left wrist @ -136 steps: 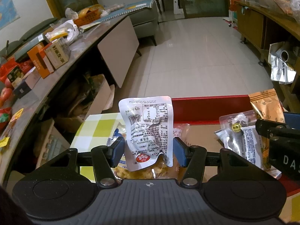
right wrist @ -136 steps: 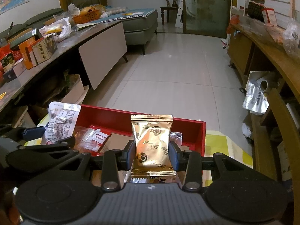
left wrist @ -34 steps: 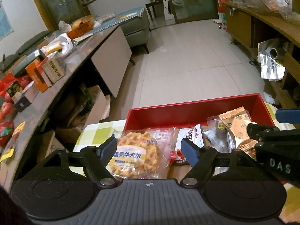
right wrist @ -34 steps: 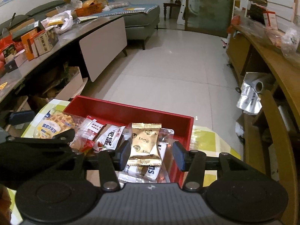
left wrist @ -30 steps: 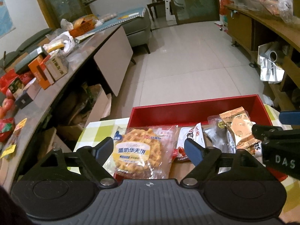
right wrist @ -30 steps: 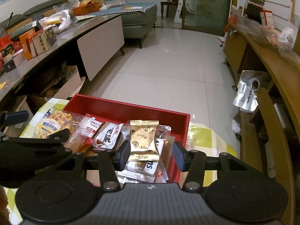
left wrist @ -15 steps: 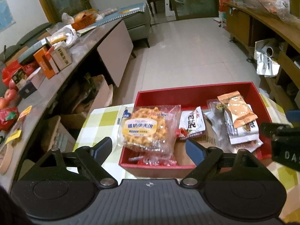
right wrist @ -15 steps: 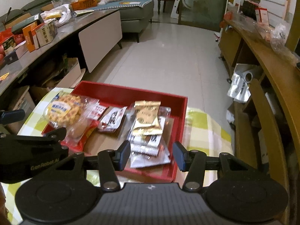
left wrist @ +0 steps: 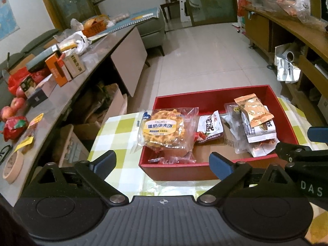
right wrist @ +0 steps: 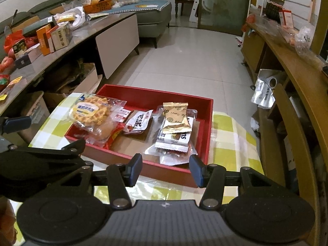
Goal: Organize snacks
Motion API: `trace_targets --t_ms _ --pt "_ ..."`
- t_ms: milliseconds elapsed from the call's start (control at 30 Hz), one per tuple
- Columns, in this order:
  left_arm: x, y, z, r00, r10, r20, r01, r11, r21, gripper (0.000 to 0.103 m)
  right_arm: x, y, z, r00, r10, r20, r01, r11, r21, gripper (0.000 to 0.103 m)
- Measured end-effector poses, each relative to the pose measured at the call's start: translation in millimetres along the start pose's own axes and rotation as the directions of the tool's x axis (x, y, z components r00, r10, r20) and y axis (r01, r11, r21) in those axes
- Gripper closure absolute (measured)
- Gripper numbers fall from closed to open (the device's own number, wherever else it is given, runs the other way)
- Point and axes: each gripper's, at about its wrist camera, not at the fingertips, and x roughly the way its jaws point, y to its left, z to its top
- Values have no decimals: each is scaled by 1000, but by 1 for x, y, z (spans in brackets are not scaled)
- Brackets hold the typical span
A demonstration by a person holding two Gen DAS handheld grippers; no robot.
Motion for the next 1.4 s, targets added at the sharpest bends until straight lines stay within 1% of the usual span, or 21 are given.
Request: trace_targets --t_ms 333,533,1400 --pt "-13 6 -14 1000 -1 -1 1 1000 -6 4 -21 8 -15 1000 18 15 -18 1000 -1 42" --pt "-26 12 -27 1000 -3 1 3 1000 -15 3 -31 11 -23 1000 24 20 -25 1000 7 40" --pt "-57 20 -51 1000 -9 -7 9 999 -40 3 -66 20 -53 999 44 30 -45 999 13 39"
